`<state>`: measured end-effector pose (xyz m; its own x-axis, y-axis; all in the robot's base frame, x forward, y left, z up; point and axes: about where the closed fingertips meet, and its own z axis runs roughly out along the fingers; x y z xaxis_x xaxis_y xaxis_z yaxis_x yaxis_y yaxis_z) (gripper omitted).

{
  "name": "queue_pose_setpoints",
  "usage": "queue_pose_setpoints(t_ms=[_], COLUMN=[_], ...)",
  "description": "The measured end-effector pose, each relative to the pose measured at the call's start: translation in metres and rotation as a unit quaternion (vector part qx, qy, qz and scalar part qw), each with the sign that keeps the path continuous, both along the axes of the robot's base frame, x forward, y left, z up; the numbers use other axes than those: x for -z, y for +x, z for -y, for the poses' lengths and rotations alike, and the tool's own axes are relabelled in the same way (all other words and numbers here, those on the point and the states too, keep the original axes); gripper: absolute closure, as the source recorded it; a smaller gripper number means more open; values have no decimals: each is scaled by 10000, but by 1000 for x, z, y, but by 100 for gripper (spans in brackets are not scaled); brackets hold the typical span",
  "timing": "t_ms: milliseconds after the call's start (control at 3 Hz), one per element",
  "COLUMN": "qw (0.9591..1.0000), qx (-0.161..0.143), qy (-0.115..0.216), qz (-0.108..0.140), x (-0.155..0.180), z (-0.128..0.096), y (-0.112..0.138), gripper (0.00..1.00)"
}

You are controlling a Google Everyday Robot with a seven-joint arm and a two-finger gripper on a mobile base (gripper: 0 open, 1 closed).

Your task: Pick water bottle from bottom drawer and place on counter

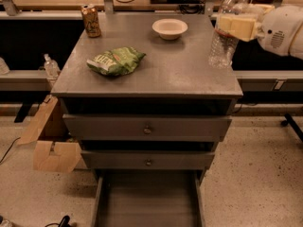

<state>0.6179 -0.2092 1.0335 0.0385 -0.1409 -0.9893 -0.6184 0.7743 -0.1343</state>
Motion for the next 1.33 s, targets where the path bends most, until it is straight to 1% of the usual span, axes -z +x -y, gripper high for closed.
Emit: queue_pose_setpoints(t_ms=[333, 667, 1000, 1333], qw=[9998, 9998, 9998, 9999], qx=[-136, -136, -140, -107], qy=[160, 160, 109, -14], qz=[-53, -53, -85, -125], x=[19, 19, 34, 55], z=[-21, -21, -26, -30], y=[70, 70, 70, 69], gripper=[100, 100, 100, 100])
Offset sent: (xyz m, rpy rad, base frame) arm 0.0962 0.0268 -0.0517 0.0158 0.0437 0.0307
